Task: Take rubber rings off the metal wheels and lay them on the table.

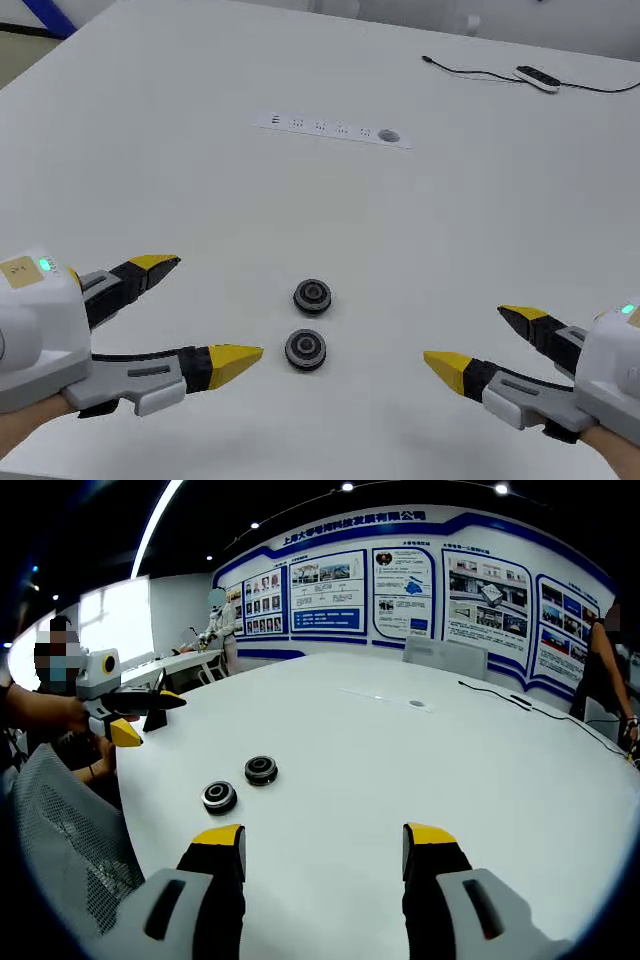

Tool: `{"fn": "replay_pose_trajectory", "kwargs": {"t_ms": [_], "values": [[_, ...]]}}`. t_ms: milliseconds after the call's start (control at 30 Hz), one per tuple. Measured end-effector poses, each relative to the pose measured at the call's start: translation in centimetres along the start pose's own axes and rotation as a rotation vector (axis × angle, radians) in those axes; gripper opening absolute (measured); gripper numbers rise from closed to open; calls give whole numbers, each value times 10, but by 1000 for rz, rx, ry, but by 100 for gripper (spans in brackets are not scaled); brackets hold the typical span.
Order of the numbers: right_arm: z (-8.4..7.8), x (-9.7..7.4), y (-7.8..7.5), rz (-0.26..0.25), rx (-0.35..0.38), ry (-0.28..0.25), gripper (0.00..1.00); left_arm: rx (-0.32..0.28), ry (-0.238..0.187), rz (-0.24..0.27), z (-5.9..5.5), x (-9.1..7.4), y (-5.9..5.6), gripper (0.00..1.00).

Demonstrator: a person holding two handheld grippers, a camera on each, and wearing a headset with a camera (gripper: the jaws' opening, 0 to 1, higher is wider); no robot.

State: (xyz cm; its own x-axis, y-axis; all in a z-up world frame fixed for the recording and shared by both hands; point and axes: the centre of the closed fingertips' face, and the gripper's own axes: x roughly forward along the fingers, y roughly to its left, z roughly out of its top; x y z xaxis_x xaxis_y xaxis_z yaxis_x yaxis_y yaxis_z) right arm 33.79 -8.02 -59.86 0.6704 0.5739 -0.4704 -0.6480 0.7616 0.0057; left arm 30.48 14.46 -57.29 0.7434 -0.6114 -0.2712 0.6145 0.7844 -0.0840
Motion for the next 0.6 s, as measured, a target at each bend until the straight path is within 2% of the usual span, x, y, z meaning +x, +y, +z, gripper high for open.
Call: {"fn": "replay_pose_trajectory", "kwargs": {"t_ms": [200, 300, 600], "values": [[-1, 2, 3, 9, 19, -1, 63, 8, 10, -9, -1, 1, -1, 83], [-2, 4, 5, 20, 26, 4, 63, 13, 2, -15, 0, 3, -1, 78], [2, 9, 9, 44, 64, -7, 61, 48, 33, -43, -3, 10, -7, 74]]}}
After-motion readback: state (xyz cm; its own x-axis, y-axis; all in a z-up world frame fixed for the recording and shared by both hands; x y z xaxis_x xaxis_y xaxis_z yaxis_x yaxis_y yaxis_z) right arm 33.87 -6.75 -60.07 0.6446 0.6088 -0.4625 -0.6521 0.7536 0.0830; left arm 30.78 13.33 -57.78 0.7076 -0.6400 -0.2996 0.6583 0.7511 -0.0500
